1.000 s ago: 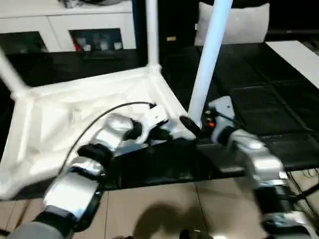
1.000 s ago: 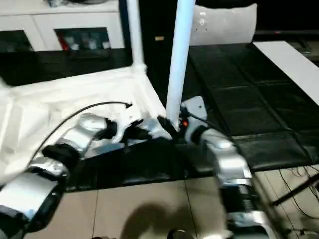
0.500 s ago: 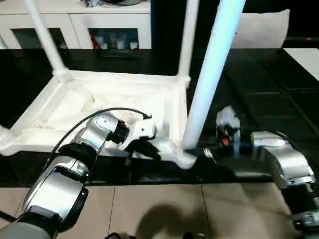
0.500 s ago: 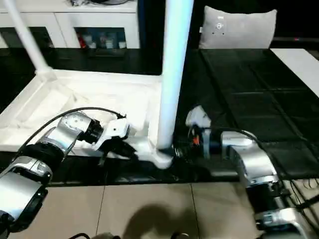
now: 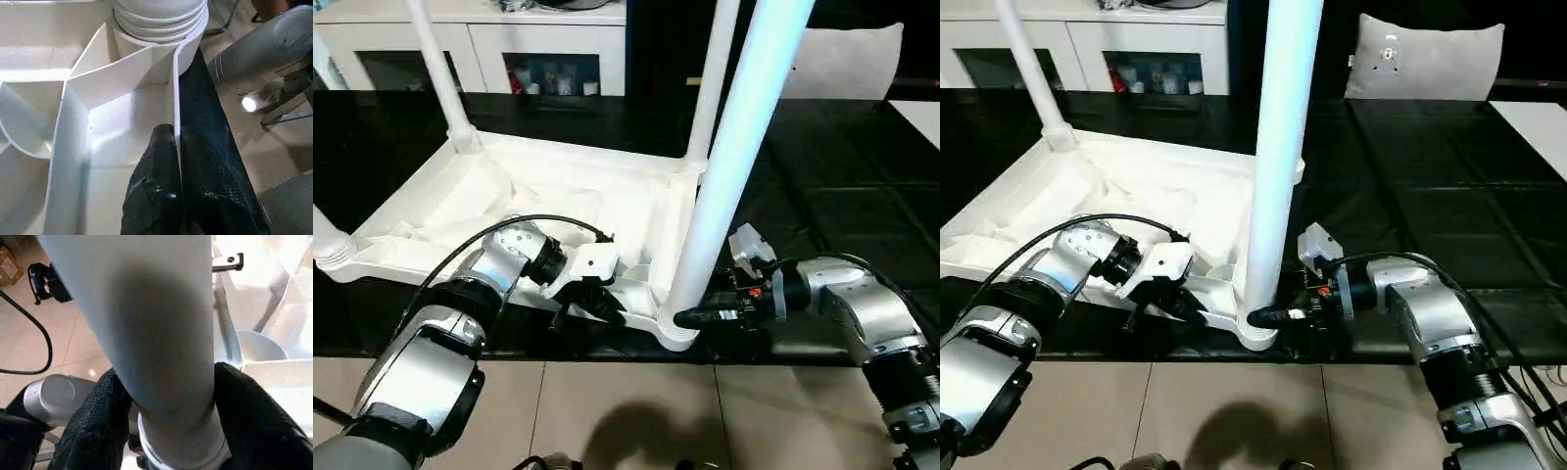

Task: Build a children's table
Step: Rotate leg to tighten

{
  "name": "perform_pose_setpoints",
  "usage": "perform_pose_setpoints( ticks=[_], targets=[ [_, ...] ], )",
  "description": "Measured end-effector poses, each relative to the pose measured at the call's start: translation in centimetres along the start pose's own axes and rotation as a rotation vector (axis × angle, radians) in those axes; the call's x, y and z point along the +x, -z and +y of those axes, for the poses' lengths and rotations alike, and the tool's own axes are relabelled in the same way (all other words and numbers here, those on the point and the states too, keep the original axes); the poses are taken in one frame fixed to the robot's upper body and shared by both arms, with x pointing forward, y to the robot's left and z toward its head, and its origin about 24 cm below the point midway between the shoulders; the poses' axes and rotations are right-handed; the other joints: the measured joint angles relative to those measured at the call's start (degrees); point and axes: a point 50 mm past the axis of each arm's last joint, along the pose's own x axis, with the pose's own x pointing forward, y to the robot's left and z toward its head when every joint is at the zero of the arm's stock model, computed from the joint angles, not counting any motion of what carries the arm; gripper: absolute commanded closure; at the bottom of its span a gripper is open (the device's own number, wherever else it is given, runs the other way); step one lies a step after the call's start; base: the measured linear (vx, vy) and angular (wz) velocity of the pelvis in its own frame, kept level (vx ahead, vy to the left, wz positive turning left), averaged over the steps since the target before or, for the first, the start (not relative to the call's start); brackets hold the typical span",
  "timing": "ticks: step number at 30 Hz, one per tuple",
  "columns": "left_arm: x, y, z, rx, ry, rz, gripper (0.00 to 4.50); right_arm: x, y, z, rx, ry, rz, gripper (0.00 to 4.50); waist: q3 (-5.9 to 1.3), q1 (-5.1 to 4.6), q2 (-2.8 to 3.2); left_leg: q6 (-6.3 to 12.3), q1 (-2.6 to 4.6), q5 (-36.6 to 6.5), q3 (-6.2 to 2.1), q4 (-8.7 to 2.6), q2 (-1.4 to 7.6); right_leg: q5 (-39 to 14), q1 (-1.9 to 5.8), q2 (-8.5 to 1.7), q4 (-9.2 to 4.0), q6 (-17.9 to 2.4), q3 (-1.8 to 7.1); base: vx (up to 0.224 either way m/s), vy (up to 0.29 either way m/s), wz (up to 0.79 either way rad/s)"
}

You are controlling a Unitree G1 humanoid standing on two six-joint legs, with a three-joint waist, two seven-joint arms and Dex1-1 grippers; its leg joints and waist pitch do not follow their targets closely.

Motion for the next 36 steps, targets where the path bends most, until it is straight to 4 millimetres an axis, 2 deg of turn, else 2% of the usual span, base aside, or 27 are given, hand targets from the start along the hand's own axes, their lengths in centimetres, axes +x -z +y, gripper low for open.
perform_pose_setpoints(
  ticks=[3, 11, 14, 17, 19, 24, 27, 29, 30, 36],
  targets=[
    [0.0, 0.0, 0.0, 0.001, 0.001, 0.0, 4.5, 0.0, -0.1, -0.1, -0.004, -0.003, 0.006, 2.37, 0.0, 0.01, -0.01, 0.01, 0.0, 0.0, 0.01, 0.0, 0.0, 0.0, 0.0, 0.0, 0.0, 0.0, 0.0, 0.0, 0.0, 0.0],
    [0.0, 0.0, 0.2, -0.043, -0.02, -0.006, 4.5, 0.4, 0.0, -0.1, 0.037, 0.015, -0.019, 2.44, -0.01, 0.03, 0.0, -0.06, 0.04, 0.03, 0.01, 0.0, 0.0, -0.03, 0.02, -0.01, 0.04, 0.05, 0.0, 0.0, 0.0, 0.0],
    [0.1, 0.2, 0.7, -0.154, -0.095, -0.02, 4.5, 1.0, 0.2, -0.2, 0.072, 0.14, -0.067, 2.45, 0.0, -0.28, -0.01, -0.13, 0.24, 0.09, 0.02, -0.02, 0.0, -0.08, 0.09, 0.0, 0.09, 0.19, 0.02, 0.0, 0.0, 0.0],
    [0.0, 0.5, 1.2, -0.234, -0.18, -0.014, 4.5, 1.8, 0.1, -0.9, 0.096, 0.292, -0.092, 2.46, 0.02, -1.96, -0.04, -0.19, 0.48, 0.12, 0.04, -0.04, -0.03, -0.14, 0.2, 0.0, 0.03, 0.29, 0.02, 0.0, 0.0, 0.0],
    [0.3, 0.4, 1.8, -0.283, -0.269, -0.019, 4.5, 2.5, 0.0, -1.8, 0.132, 0.45, -0.131, 2.47, 0.11, -3.56, -0.18, -0.2, 0.78, 0.11, 0.04, -0.08, -0.04, -0.17, 0.42, 0.0, -0.1, 0.33, -0.04, 0.0, 0.0, 0.0],
    [1.3, -0.4, 3.3, -0.362, -0.464, -0.02, 4.5, 4.4, -1.1, -4.0, 0.224, 0.8, -0.191, 2.49, 0.17, -7.28, -0.1, -0.2, 0.7, 0.1, -0.27, -0.27, -0.04, -0.21, 0.57, 0.01, -1.18, 0.4, -0.71, 0.0, 0.0, 0.0],
    [2.0, -0.9, 3.8, -0.39, -0.524, -0.032, 4.5, 5.1, -1.5, -4.6, 0.234, 0.923, -0.193, 2.49, 0.17, -8.71, -0.1, -0.19, 0.52, 0.1, -0.47, -0.28, -0.02, -0.19, 0.68, -0.02, -1.6, 0.38, -1.05, 0.0, 0.0, 0.0],
    [2.1, -1.1, 4.1, -0.402, -0.567, -0.03, 4.5, 5.7, -1.7, -4.9, 0.241, 0.999, -0.213, 2.49, 0.17, -9.27, -0.1, -0.17, 0.46, 0.08, -0.46, -0.28, -0.04, -0.17, 0.66, -0.04, -1.6, 0.35, -1.0, 0.0, 0.0, 0.0],
    [2.2, -1.3, 4.2, -0.403, -0.578, -0.029, 4.5, 5.8, -1.8, -4.9, 0.248, 1.025, -0.227, 1.94, 0.18, -9.38, -0.1, -0.14, 0.41, 0.05, -0.46, -0.32, -0.07, -0.14, 0.64, -0.04, -1.6, 0.31, -0.98, 0.0, 0.0, 0.0],
    [2.1, -1.6, 4.4, -0.383, -0.585, -0.035, 4.5, 6.0, -2.1, -4.9, 0.251, 1.045, -0.277, 1.41, 0.17, -9.01, -0.12, 0.12, 0.39, -0.05, -0.43, -0.46, -0.2, 0.2, 0.39, -0.01, -0.94, 0.03, -0.49, 0.0, 0.0, 0.0]
  ],
)
